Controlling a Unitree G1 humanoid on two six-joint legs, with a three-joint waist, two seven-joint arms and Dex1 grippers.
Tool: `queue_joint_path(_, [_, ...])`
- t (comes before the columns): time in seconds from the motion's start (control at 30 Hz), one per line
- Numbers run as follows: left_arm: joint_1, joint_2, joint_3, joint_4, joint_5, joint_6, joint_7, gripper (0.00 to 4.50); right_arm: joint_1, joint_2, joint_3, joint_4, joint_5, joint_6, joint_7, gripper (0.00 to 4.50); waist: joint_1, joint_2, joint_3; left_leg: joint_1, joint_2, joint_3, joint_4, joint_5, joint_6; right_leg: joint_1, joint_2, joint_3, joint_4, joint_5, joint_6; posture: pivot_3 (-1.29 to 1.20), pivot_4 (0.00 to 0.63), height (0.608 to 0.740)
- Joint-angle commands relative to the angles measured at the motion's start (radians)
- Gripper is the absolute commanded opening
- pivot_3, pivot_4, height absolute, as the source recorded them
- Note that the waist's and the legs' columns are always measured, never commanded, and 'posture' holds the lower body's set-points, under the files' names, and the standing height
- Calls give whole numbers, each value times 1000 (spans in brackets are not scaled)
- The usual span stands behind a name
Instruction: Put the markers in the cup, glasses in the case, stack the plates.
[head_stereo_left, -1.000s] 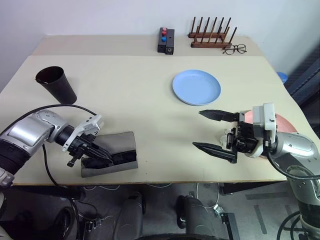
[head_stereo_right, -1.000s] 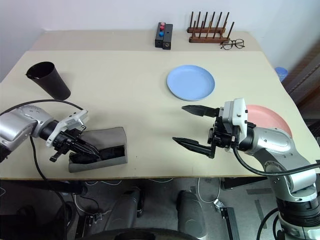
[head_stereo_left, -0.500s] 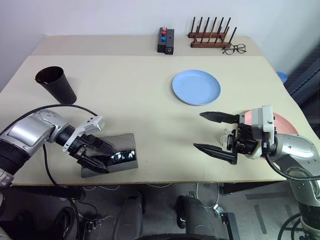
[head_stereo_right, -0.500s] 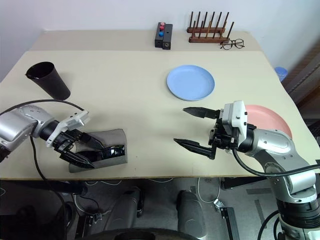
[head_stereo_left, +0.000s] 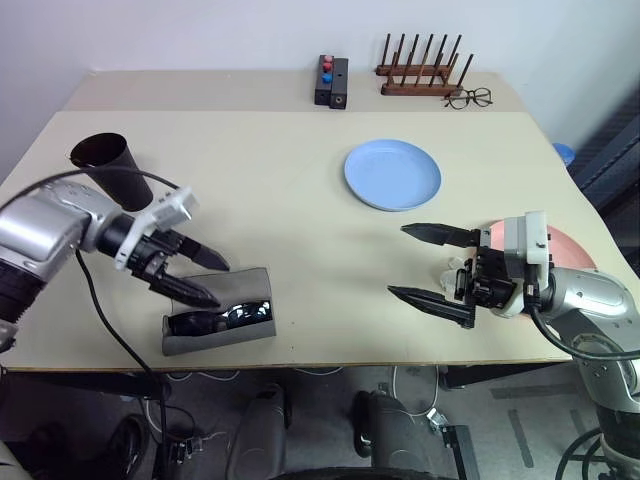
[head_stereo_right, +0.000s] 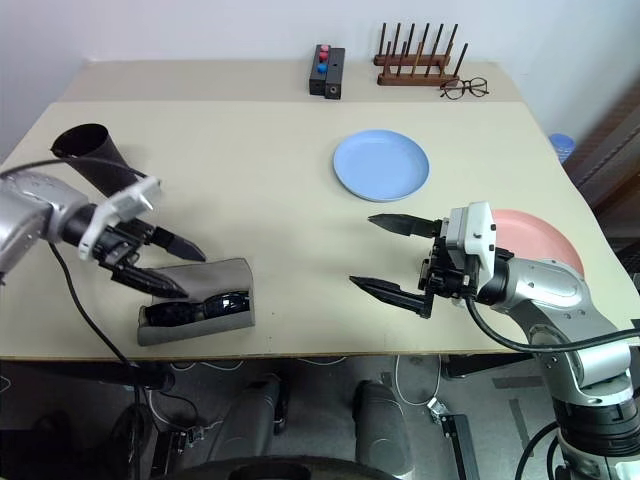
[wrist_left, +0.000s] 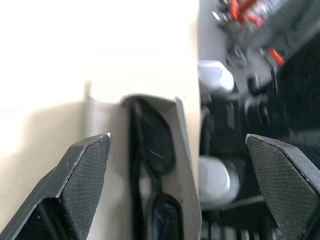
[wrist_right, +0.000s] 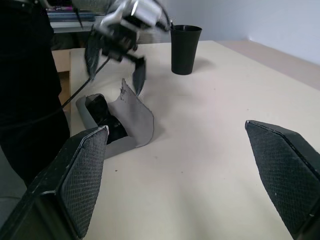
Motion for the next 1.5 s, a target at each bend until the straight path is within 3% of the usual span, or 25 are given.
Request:
queue_joint_path(0.03, [-61,-20,89,108,9,11,-4,4475,-14,1,-8,0,1,-16,2,4500,0,0,0,0,0,0,0,0,0,0,0,0,0,0,0,0,150,740])
queue_joint_path(0.23, [-74,-159,221,299,201,-237,67,4475,-32,12,20,20,-30,-40,4,4500,2,0,0,0,0,0,0,0,0,0,0,0,0,1,-2,0,150,740])
queue_joint_path(0.43, [-36,-240,267,393,347,-330,128,4475,-47,14,31,28,-33,-41,3,4500,-3,0,0,0,0,0,0,0,0,0,0,0,1,2,-1,0,150,740])
queue_joint_path(0.57, [-4,-258,284,418,398,-362,108,3325,-47,10,29,24,-30,-36,2,4500,-1,0,0,0,0,0,0,0,0,0,0,0,1,2,-1,0,150,740])
queue_joint_path(0.73, [54,-271,286,422,471,-420,97,757,-40,9,24,10,-27,-32,-9,4500,1,0,0,0,0,0,1,0,0,0,0,0,1,2,-1,0,150,740])
queue_joint_path(0.8, [67,-281,288,428,497,-442,100,61,-38,8,23,7,-27,-31,-13,4500,2,0,0,0,0,0,1,0,0,0,0,0,1,2,-1,0,150,740])
queue_joint_path(1.07, [114,-294,278,378,538,-437,22,61,-35,7,24,-2,-26,-27,-30,4500,0,0,0,0,0,0,1,0,0,0,0,0,1,2,-1,0,150,740])
queue_joint_path(1.5, [166,-173,179,191,371,-301,-4,61,-40,7,24,-9,-24,-16,-44,4500,0,0,0,0,0,0,1,0,0,0,0,0,1,2,-1,0,150,740])
